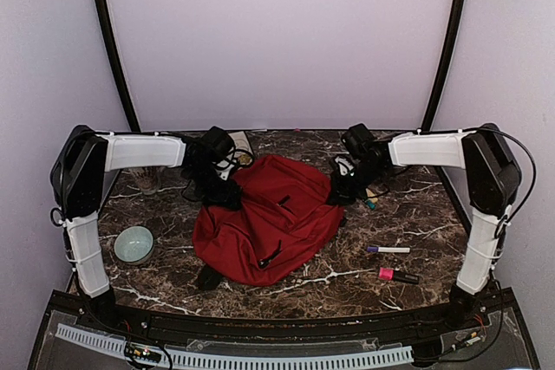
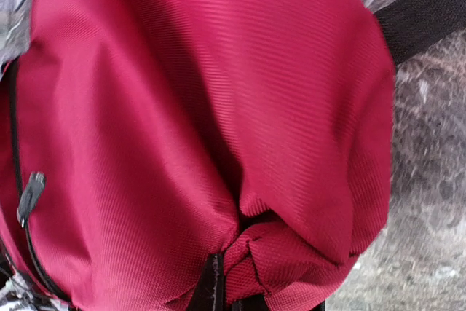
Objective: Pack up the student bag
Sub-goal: Adjust the student bag at the center of the board.
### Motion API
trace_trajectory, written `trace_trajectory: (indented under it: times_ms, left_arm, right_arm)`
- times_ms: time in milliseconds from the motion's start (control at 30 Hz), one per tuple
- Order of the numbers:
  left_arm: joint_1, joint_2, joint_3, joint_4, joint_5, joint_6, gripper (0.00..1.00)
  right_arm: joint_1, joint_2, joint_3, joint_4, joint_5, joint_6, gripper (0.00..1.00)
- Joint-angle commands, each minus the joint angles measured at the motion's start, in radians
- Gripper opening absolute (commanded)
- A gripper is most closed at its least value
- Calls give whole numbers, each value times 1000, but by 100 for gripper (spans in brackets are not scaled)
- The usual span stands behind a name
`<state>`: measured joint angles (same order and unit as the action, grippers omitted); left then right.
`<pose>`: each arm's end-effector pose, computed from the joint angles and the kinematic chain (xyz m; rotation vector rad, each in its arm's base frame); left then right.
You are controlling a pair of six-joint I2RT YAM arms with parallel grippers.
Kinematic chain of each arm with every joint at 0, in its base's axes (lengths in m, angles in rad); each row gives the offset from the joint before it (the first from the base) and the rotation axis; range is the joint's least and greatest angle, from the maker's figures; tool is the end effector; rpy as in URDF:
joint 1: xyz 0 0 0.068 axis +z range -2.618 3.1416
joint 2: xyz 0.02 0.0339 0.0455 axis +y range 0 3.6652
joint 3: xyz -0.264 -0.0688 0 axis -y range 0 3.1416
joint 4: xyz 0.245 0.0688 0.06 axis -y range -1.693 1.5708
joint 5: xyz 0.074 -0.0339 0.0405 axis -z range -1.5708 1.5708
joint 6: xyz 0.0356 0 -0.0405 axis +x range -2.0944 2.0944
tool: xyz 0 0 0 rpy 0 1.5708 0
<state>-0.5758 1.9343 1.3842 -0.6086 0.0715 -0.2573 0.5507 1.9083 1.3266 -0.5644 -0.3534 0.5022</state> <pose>0.3324 -0.2188 0.1830 0.4606 2.7367 -0.3255 0.3253 0.2142 0.1803 -0.1792 2.8528 0.7504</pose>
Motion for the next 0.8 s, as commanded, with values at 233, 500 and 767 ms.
trace_trajectory:
  times_ms: [233, 500, 767]
  left_arm:
    - [10, -204, -11, 20, -94, 26, 72]
    - [1, -304, -26, 122, 25, 100, 72]
    - [-141, -207, 80, 50, 55, 141, 67]
  right_arm:
    - [69, -157, -156, 30, -150, -97, 0]
    - [111, -186, -166, 29, -127, -118, 12]
    - [105, -206, -125, -37, -87, -146, 31]
